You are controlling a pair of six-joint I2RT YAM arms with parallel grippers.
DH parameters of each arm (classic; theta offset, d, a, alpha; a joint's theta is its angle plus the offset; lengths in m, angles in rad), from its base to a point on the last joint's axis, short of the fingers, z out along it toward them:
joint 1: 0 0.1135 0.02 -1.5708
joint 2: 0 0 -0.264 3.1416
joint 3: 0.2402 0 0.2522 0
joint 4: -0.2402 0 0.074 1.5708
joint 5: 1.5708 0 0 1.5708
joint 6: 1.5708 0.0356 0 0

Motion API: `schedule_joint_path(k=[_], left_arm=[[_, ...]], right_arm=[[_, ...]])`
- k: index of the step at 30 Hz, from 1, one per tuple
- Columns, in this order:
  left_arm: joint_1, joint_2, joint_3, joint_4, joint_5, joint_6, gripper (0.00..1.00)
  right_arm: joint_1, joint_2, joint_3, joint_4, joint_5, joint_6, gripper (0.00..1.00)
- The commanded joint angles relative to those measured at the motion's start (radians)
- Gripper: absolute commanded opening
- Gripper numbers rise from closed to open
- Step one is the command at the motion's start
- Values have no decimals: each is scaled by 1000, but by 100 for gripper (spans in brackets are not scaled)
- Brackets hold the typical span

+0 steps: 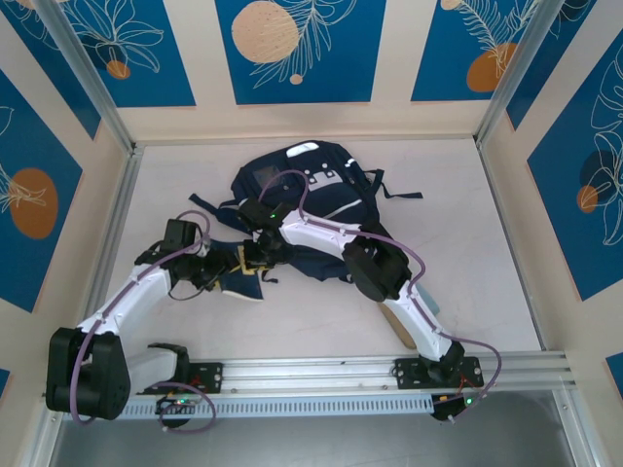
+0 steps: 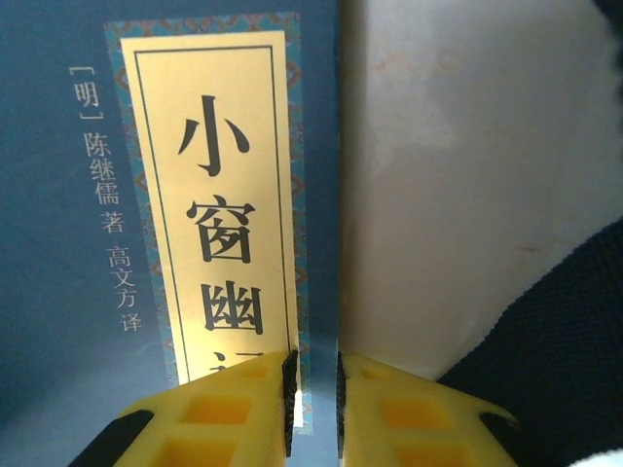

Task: Pack the student bag

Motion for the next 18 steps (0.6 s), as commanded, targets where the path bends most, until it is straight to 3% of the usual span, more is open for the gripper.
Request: schedule_joint_path(k=[1, 7, 14, 18], left_arm=[[7, 2, -1, 47, 30, -2, 48], [9, 4, 16, -32, -46, 51, 32], [9, -29, 59, -96, -93, 71, 0], [8, -71, 101, -111, -86, 61, 0]], right_arm=[[15, 6, -40, -28, -38, 12, 21], [-1, -37, -40, -38, -96, -16, 30], [-37, -327, -199, 80, -99, -45, 53], [-76, -511, -352, 169, -95, -29, 65]])
